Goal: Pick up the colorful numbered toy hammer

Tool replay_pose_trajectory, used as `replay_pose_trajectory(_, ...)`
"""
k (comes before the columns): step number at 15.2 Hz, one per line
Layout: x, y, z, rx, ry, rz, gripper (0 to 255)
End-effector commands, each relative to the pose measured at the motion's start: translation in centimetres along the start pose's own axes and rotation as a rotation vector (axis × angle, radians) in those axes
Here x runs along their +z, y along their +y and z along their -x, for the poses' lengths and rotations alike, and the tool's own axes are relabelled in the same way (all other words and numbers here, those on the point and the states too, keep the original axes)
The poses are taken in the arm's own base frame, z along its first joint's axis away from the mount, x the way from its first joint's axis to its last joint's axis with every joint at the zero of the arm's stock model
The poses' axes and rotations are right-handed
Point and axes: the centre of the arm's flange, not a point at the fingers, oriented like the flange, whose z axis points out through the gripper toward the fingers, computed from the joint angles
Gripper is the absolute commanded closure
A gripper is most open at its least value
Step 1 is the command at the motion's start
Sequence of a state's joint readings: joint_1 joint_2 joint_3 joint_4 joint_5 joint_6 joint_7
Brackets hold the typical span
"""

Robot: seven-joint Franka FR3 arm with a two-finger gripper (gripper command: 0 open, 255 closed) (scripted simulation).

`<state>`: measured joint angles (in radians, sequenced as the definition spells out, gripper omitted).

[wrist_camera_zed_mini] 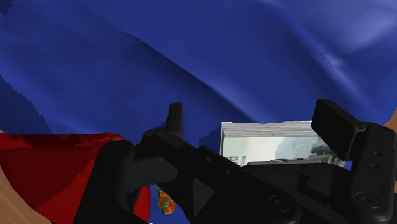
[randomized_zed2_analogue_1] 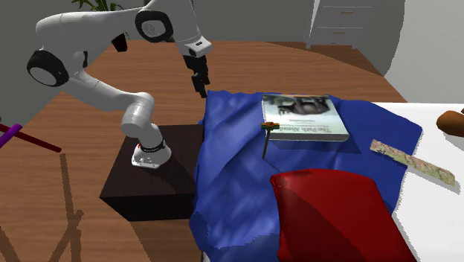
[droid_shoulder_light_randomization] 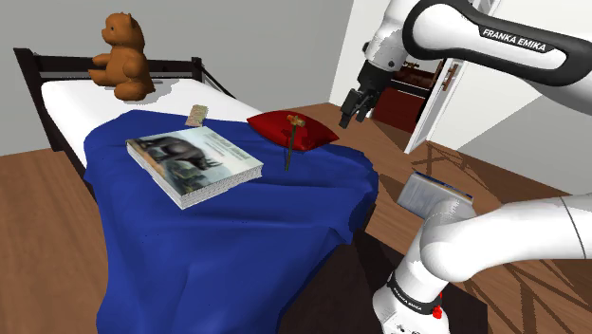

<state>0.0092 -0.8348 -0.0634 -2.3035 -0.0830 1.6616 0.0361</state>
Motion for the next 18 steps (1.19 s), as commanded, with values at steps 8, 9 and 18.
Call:
replay_pose_trajectory(8, 3.9, 3.0, -8.3, -0.001, -0.025, -0.009, 0)
replay_pose_trajectory(9, 4.4, 3.4, -9.5, -0.001, -0.029, -0.010, 0)
replay_pose_trajectory(18, 9.8, 7.2, -20.0, -0.003, -0.062, -0.021, 0)
